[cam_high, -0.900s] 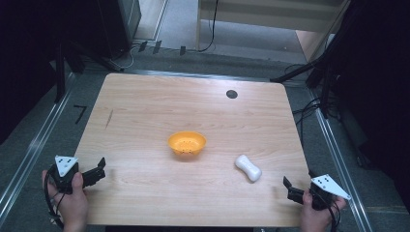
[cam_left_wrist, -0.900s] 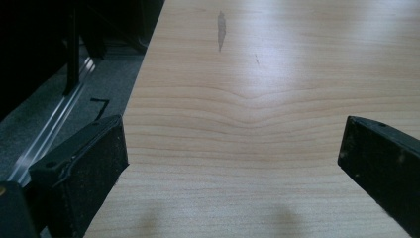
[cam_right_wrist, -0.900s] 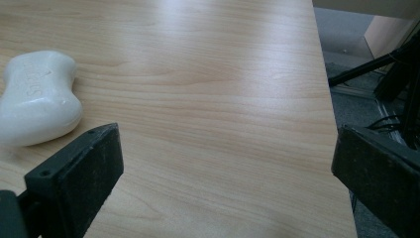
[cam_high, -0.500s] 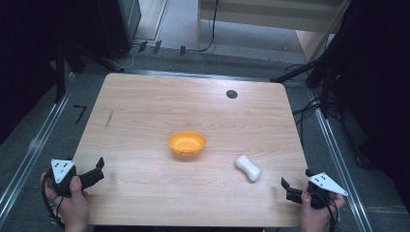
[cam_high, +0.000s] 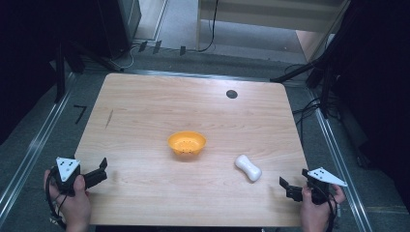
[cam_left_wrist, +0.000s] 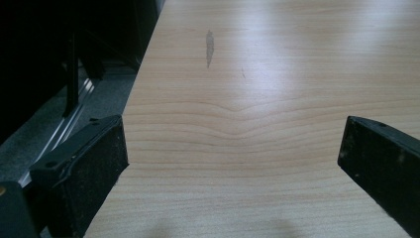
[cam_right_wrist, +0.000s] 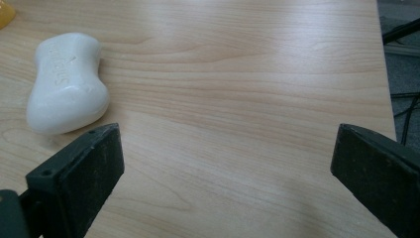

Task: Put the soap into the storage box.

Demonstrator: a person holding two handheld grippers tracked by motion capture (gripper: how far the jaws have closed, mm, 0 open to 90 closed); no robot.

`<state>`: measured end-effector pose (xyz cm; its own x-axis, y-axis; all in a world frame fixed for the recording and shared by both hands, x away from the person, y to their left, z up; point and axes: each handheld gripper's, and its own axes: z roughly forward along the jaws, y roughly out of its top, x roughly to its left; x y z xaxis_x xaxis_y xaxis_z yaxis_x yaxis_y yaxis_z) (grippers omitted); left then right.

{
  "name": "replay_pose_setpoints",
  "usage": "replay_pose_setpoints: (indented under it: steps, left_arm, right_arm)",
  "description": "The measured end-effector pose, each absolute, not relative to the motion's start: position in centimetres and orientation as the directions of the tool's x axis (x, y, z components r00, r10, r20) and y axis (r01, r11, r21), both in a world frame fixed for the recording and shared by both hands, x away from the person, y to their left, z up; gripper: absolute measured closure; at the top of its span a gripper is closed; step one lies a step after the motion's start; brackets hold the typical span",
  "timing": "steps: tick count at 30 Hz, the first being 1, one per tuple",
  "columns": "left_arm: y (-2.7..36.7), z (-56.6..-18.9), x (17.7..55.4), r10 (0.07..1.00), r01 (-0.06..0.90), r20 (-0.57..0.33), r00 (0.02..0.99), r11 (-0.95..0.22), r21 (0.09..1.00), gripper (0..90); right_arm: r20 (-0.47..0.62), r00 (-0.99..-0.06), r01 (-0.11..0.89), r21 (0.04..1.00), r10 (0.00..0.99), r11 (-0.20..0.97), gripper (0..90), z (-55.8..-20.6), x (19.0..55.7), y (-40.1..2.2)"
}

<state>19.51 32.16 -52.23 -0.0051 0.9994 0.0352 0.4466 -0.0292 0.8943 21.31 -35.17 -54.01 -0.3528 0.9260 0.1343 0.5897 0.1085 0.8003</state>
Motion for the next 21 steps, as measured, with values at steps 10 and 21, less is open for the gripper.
replay_pose_setpoints:
  steps: [10,21]
  left_arm:
    - [32.1,-52.2,19.6,0.999,0.452,0.042,0.002,-0.038,0.891,0.0]
    - [32.1,-52.2,19.6,0.999,0.456,0.045,-0.002,-0.039,0.889,5.0]
  right_arm:
    - [0.088,-0.42,0.665,0.707,0.903,0.241,0.0,-52.0,22.7,-33.7]
    - [0.06,-0.473,0.747,0.556,0.879,0.364,0.2,-51.4,23.7,-31.0]
